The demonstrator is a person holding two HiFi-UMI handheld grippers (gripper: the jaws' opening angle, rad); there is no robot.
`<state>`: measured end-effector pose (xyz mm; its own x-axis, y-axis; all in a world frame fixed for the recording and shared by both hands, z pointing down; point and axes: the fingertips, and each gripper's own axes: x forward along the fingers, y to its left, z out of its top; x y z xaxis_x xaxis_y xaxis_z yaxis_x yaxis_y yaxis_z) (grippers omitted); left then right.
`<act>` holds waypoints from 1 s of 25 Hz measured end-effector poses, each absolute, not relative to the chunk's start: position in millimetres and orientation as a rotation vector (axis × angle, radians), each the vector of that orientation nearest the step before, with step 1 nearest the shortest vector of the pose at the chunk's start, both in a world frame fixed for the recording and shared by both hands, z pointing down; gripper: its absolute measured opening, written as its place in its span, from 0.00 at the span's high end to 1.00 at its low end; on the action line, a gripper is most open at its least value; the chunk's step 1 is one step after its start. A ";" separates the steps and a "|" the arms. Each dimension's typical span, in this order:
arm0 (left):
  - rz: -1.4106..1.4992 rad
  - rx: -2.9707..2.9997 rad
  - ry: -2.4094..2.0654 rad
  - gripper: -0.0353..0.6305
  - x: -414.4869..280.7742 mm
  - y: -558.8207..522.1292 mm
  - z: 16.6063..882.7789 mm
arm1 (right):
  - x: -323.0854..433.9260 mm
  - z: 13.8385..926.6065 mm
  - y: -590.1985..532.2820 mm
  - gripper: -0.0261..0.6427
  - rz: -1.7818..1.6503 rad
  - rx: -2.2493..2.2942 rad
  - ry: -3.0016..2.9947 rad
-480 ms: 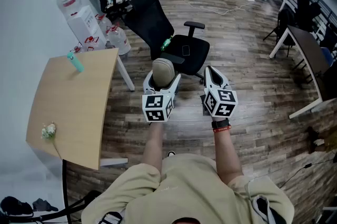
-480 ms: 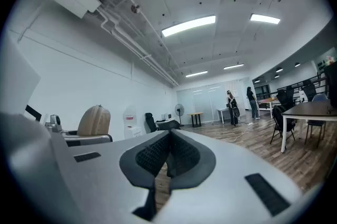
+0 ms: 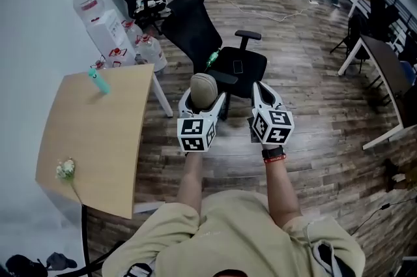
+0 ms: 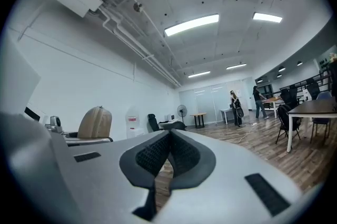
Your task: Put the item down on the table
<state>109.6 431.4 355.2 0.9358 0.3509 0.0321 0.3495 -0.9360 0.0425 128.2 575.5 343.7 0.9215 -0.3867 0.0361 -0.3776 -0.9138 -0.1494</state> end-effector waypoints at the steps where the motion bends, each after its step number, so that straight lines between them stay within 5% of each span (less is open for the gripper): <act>1: 0.062 3.057 0.545 0.36 109.5 423.6 355.2 | 130.1 342.7 567.1 0.94 -0.097 -2.939 0.599; 25: 0.089 3.055 -0.263 0.36 75.6 103.7 380.7 | 161.9 361.9 201.3 0.94 -0.189 -2.668 1.372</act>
<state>75.6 103.7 380.7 0.9837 -0.1681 0.0640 -0.1724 -0.9826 0.0687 161.9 201.3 361.9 0.5775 -0.8149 0.0493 -0.7979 -0.5762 -0.1768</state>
